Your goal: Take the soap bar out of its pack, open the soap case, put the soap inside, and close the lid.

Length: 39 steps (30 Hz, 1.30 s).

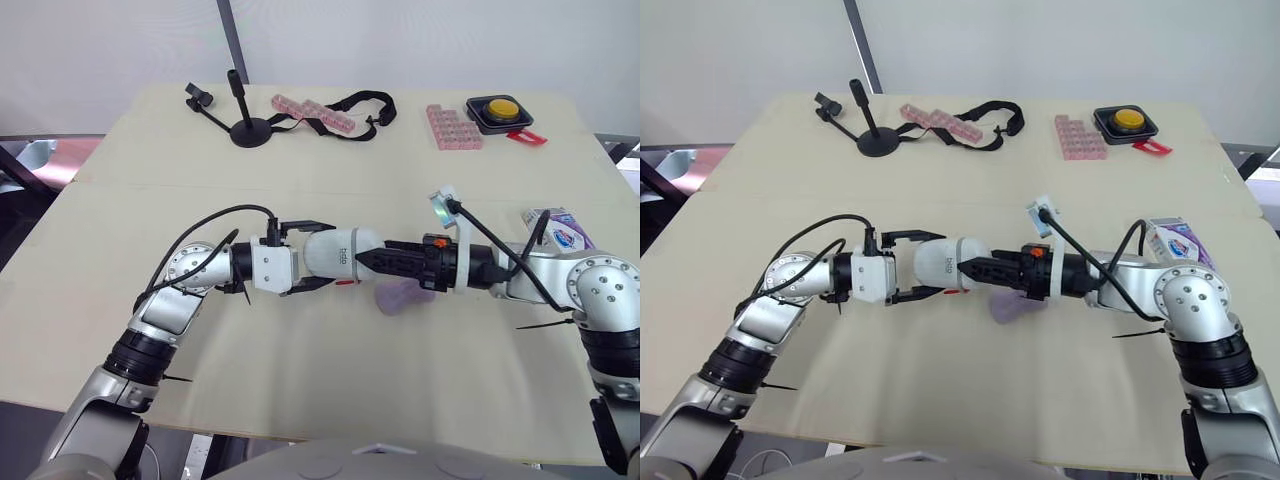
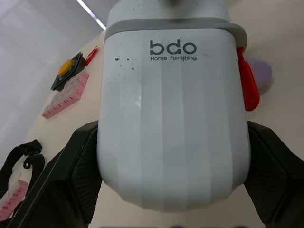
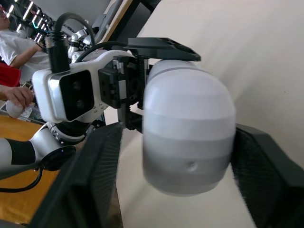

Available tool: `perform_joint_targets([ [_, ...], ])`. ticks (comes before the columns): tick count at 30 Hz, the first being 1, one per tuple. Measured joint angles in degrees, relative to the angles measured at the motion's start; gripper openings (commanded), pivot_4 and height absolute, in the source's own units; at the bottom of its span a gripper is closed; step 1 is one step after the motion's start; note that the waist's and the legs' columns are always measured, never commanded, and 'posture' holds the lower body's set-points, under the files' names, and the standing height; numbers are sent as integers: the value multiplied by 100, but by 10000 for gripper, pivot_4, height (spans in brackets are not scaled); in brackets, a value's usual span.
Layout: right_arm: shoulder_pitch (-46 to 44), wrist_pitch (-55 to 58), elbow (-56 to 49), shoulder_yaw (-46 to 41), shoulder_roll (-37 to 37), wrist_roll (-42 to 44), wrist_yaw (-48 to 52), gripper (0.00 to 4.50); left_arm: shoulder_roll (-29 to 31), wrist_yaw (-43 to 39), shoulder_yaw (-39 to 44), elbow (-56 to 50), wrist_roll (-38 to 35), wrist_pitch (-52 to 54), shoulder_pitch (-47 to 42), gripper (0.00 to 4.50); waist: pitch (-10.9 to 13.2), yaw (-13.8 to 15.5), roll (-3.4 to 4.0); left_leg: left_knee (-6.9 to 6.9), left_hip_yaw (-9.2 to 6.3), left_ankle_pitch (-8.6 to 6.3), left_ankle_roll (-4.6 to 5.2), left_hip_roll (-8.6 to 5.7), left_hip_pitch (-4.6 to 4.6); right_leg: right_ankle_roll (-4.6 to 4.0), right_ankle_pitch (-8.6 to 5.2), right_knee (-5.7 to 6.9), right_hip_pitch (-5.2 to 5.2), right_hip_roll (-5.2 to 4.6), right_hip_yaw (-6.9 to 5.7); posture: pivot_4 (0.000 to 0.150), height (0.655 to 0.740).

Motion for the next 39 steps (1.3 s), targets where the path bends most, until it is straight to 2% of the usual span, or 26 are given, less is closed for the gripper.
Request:
perform_joint_targets([
  [1, -1, 0, 30, 0, 13, 8, 2, 20628, 12, 25, 0, -10, 8, 5, 0, 34663, 0, 1, 0, 0, 0, 0, 0, 0, -5, 0, 0, 0, 0, 0, -1, 1500, 7343],
  [2, -2, 0, 35, 0, 16, 10, 3, 20083, 18, 28, 0, -14, 8, 6, 0, 34663, 0, 1, 0, 0, 0, 0, 0, 1, -5, 1, 0, 0, 0, 0, -1, 1500, 7343],
  [17, -33, 93, 204, -13, -16, 155, 53, 20082, 18, 49, -31, -65, 0, 115, 1, 34663, 0, 21, 0, 3, 0, 1, -1, 1, -7, 4, 1, -1, -1, 1, -1, 1500, 7343],
  [39, 190, 246, 354, -88, -668, 892, 565, 20082, -6, 116, -81, -62, 0, 241, -4, 34663, 0, 122, 0, 24, -1, 1, -1, 5, -29, 9, 0, -2, -4, 3, 0, 1500, 7343],
])
